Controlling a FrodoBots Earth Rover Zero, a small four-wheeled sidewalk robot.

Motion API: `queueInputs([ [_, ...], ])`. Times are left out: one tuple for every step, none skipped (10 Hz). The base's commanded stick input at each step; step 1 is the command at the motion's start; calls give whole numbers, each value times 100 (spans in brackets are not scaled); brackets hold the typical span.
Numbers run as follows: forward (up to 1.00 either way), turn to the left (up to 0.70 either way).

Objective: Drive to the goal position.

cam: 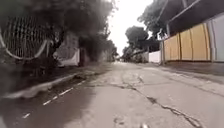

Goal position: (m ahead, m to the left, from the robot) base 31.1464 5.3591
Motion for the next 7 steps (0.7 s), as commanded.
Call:
queueInputs([
  [100,-27],
  [100,0],
  [100,0],
  [100,-3],
  [100,-14],
  [100,-34],
  [100,-3],
])
